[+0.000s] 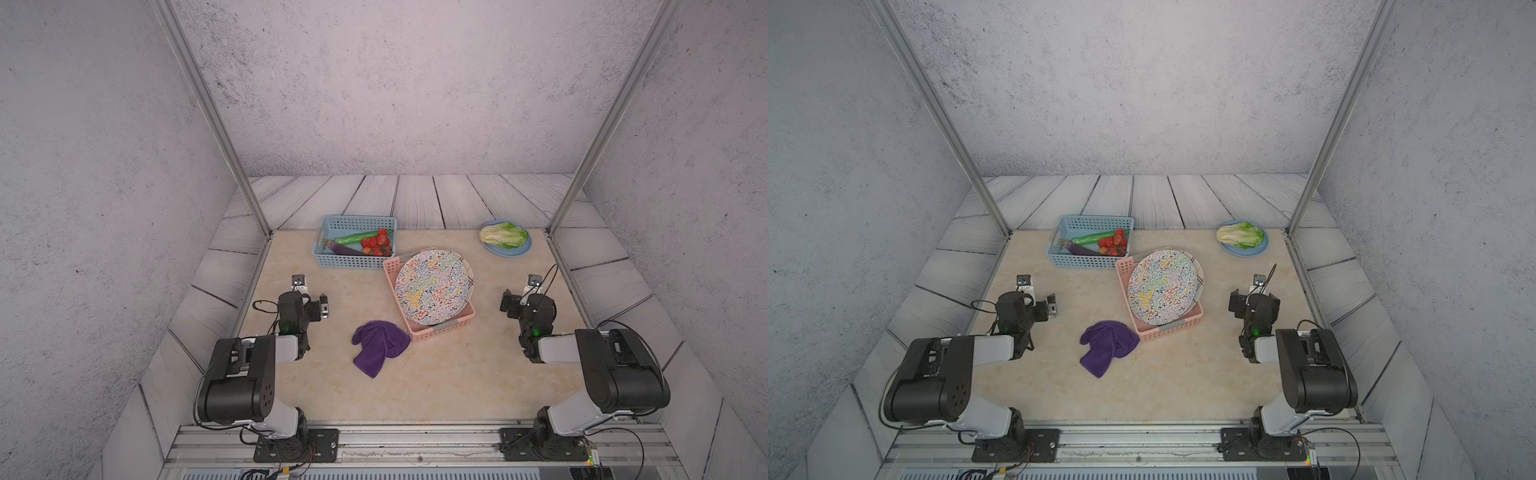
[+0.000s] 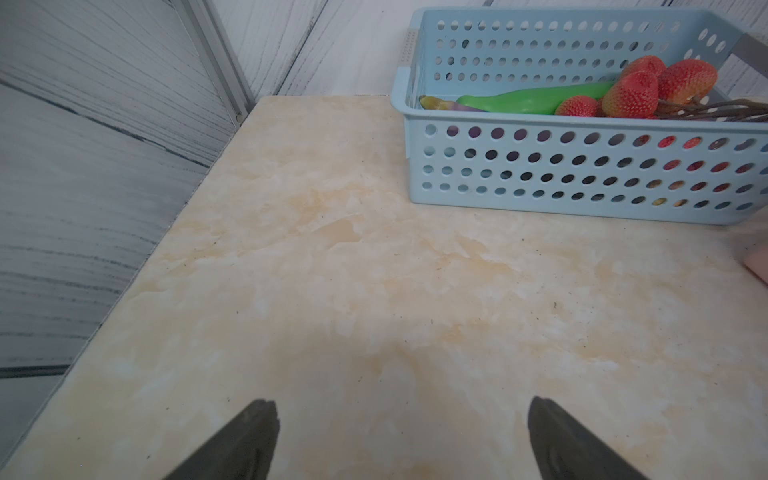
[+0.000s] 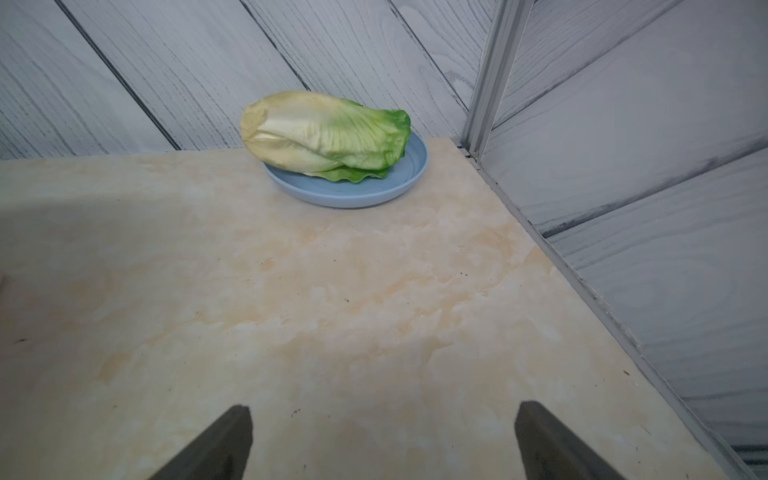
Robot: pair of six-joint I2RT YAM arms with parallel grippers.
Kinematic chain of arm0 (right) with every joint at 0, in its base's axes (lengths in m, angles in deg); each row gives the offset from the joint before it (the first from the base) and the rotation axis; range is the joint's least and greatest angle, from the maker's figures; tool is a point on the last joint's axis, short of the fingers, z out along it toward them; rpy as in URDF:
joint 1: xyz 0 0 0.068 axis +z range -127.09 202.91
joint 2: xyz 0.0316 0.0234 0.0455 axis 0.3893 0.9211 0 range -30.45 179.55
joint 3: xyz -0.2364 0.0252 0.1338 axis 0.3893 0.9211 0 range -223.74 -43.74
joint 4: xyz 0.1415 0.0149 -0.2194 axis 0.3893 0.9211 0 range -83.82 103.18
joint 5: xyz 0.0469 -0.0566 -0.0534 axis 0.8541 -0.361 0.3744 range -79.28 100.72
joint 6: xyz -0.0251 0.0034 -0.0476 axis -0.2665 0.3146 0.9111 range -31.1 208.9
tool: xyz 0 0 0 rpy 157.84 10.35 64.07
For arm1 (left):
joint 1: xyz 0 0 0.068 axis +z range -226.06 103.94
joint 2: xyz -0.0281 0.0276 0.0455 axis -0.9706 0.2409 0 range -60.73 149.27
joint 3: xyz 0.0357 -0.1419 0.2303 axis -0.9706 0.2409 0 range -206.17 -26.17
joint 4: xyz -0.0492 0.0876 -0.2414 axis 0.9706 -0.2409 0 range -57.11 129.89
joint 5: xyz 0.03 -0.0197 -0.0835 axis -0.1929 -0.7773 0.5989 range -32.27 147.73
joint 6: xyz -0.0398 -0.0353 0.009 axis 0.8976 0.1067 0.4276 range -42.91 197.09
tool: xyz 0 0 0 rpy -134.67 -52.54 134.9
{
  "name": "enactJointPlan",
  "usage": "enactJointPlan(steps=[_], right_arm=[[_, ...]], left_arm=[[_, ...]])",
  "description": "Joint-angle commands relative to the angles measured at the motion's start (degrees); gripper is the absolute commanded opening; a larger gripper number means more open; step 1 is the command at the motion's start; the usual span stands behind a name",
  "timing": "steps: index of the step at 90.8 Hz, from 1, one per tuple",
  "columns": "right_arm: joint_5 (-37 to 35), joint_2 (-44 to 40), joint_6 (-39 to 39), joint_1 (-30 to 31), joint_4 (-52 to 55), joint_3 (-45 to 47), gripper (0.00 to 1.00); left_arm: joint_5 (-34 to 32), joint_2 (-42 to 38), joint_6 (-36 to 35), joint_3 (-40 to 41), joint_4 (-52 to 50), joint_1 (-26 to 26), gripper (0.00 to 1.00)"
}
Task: Wipe the wet plate dry
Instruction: Pick up the plate from the bin.
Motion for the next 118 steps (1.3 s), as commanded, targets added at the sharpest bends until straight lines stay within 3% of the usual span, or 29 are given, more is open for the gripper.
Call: enactJointPlan(steps=[1,45,54,58,63,68,75,87,97,118], right_arm=[[0.5,0.5,0.3,0.2,-0.5,-0.9,0.99],[0.1,-0.2,0.2,0.2,0.1,-1.0,0.99],[-2.4,-12.5,-0.9,0.2,20.1,-5.6,0.99],[-7.3,-19.2,-7.2,0.2,30.3,-9.4,0.99],[-8.8,-25.5,-16.4,0.2,44.4,-16.1,0.99],[-3.7,-29.0,-20.4,0.2,59.8,-24.2,0.97],[12.6,-29.6,-23.7,0.2,69.6,-32.2,0.93],[32.1,-22.8,-26.4,0.9,81.8,-42.9,0.69],[33.2,-15.5,-23.6,5.2,88.2,-49.1,0.65],[36.4,1.3,-22.9,7.8,88.4,-55.9,0.64]], left_arm=[[-0.4,0.5,-0.4,-1.2,1.4,-0.3,0.99],[-0.4,0.5,-0.4,-1.3,1.3,-0.3,0.99],[-3.6,0.0,0.3,-1.4,1.8,-0.6,0.99],[-6.9,-2.3,1.0,-2.5,-0.8,-1.0,0.99],[-10.4,-7.7,2.7,-4.9,-11.5,-1.6,0.99],[-12.7,-13.4,9.3,-8.6,-24.0,-1.8,0.99],[-10.3,-19.4,20.7,-13.5,-39.1,-2.0,0.99],[4.7,-24.2,35.4,-17.2,-48.8,-3.7,0.93],[13.5,-23.0,39.8,-19.9,-50.3,-7.3,0.87],[17.7,-13.3,42.7,-25.7,-52.3,-13.4,0.61]])
